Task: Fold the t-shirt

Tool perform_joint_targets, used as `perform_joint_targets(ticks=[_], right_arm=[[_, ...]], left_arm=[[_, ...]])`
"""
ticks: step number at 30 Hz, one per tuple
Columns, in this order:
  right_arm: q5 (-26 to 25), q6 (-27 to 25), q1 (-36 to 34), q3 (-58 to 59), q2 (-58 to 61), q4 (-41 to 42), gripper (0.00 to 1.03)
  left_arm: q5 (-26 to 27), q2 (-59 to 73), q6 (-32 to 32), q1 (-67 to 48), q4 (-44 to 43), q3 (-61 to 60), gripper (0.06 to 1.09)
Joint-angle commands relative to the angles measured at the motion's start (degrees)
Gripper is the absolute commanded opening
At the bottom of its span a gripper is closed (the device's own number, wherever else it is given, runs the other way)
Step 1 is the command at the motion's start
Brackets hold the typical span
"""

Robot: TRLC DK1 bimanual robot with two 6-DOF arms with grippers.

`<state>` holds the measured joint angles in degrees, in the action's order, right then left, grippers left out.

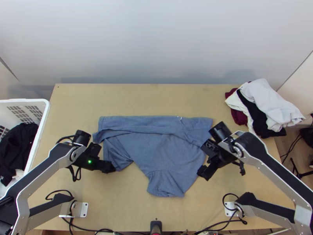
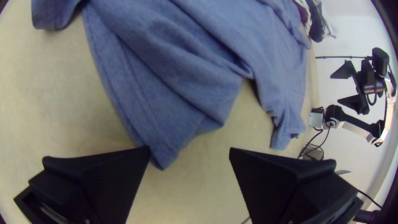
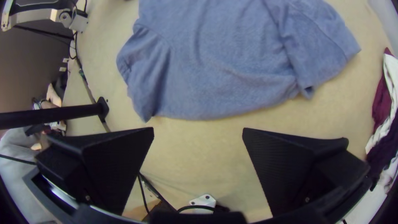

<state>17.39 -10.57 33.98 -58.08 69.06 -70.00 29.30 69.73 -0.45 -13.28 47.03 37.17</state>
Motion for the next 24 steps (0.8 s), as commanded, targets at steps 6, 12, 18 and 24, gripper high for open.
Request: perform_joint_targets(ticks=[6,12,18,24], right_arm=[[0.02,1.43,11.02,1.75,4.95,0.21,0.99],[1.6,3.89,14.28,2.45,5.83,0.65,0.99],[3.71,8.37,20.78,6.49,6.0,5.13,0.99],[4.06,14.87,30.89,7.11,6.7,14.01,0.99]], left_arm=[[-5.04,2.34,-0.52,-0.7,-3.78,-0.52,0.93],[0.32,3.04,-5.18,2.82,-10.37,-0.78,0.11],[1.37,2.69,-7.73,3.26,-11.17,-0.17,0.11],[1.37,2.86,-7.99,4.75,-10.99,1.06,0.11]])
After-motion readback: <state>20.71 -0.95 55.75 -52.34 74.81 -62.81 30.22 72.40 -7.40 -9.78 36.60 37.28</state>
